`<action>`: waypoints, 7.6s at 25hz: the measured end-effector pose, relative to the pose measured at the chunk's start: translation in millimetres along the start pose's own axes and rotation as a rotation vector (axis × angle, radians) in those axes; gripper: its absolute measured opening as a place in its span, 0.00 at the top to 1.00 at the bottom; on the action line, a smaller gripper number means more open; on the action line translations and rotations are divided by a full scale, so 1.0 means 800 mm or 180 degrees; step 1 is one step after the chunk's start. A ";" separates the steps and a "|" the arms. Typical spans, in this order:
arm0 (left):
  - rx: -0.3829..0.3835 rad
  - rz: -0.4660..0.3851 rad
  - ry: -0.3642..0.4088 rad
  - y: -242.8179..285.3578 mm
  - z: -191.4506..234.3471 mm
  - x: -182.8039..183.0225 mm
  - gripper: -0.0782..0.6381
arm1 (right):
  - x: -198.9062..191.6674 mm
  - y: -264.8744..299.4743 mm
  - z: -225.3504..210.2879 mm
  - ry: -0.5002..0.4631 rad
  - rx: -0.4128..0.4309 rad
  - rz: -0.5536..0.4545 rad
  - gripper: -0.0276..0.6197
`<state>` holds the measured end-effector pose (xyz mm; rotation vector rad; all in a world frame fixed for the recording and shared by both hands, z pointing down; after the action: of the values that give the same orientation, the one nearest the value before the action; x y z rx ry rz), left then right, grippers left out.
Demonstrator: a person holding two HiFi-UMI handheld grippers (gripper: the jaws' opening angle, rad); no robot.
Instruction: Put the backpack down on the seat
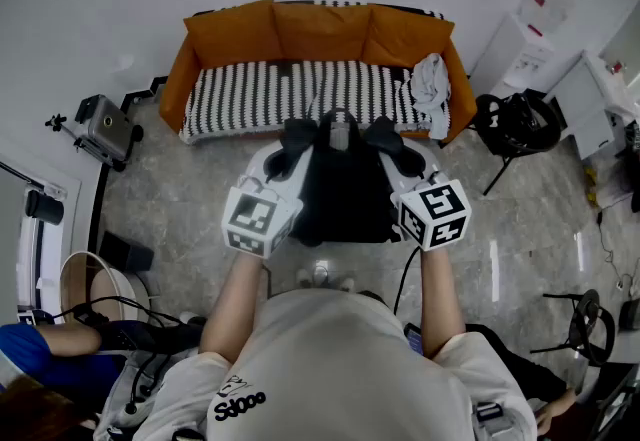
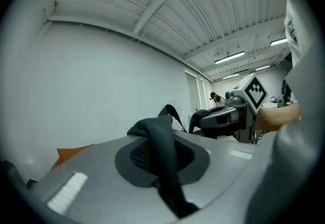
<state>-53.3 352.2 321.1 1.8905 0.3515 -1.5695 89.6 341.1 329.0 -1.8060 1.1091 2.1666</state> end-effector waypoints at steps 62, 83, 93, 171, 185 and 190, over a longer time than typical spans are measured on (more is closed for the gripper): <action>-0.0056 0.0183 -0.0293 0.316 0.174 0.038 0.86 | 0.060 0.253 -0.251 0.0149 0.0064 0.0092 0.89; -0.0209 0.0149 -0.0217 0.422 0.336 0.066 0.86 | 0.144 0.406 -0.310 0.0262 -0.0092 0.0169 0.89; -0.0288 0.0215 -0.0237 0.464 0.390 0.062 0.86 | 0.161 0.463 -0.328 0.0302 -0.0160 0.0263 0.89; 0.0381 0.1890 -0.1264 0.979 0.707 -0.140 0.85 | 0.046 0.997 -0.646 0.0396 0.1150 0.1678 0.82; 0.0594 0.2043 -0.1402 0.976 0.746 -0.203 0.81 | 0.014 1.048 -0.624 0.0391 0.1328 0.1968 0.78; 0.0641 0.2067 -0.1508 0.975 0.748 -0.223 0.76 | 0.005 1.060 -0.622 0.0477 0.1319 0.2056 0.75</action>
<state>-108.7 -576.7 684.4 1.4766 -0.5891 -1.5472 55.2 -568.9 699.1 -1.5768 2.2304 1.8552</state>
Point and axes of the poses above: the fingertips, and each gripper's own axes: y forward along the fingers, z to its left, x out of its top, the point moved 2 cm from there along -y, backward along the fingers, and after that the axes turned 14 degrees about z, right-handed, at the moved point
